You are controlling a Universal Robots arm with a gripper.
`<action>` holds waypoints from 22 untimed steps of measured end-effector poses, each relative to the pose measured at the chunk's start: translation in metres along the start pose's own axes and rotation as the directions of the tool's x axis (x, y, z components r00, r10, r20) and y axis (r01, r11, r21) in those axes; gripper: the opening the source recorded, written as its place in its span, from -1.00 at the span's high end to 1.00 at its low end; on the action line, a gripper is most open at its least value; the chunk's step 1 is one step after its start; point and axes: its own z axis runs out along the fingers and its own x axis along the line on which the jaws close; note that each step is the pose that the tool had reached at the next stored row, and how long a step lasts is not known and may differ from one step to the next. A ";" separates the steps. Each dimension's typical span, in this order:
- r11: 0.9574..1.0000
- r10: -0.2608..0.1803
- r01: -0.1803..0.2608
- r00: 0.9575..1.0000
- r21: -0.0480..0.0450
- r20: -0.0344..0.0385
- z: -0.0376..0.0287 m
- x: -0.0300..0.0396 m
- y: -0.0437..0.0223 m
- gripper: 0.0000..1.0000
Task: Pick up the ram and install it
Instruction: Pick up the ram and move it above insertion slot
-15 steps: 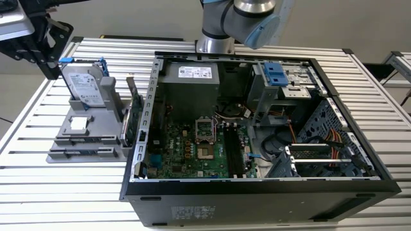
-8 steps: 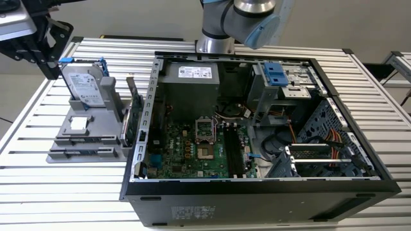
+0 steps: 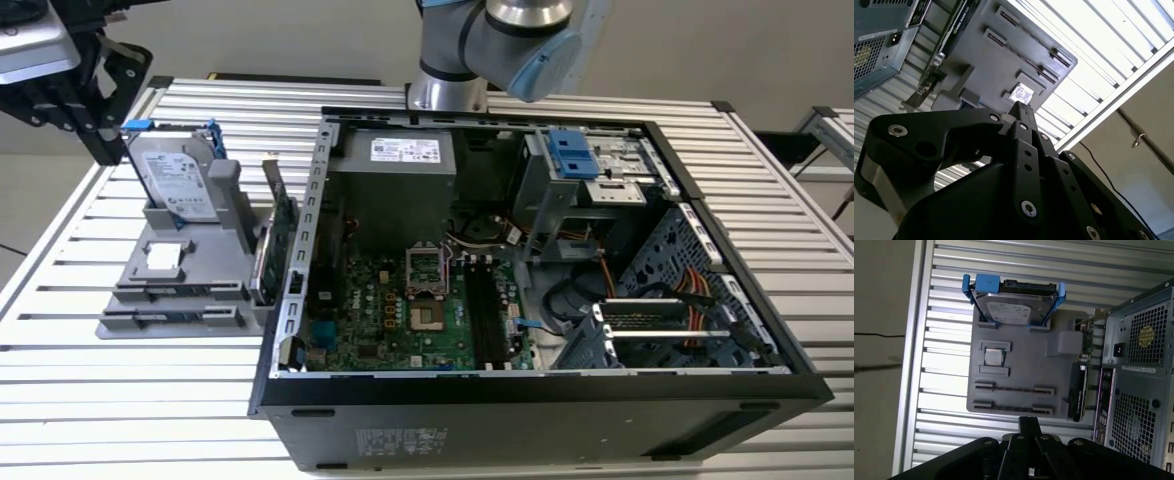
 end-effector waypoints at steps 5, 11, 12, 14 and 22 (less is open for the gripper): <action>1.000 -0.029 0.029 1.000 -0.001 -0.001 0.0000 0.0001 0.0000 1.00; 0.999 -0.045 0.045 0.999 -0.001 -0.002 0.0000 0.0001 0.0000 1.00; 0.999 -0.048 0.048 0.999 -0.001 -0.002 0.0000 0.0001 0.0000 1.00; 0.999 -0.053 0.053 0.999 -0.001 -0.003 0.0000 0.0001 0.0000 1.00; 0.997 -0.074 0.074 0.997 -0.001 -0.004 0.0000 0.0002 0.0000 1.00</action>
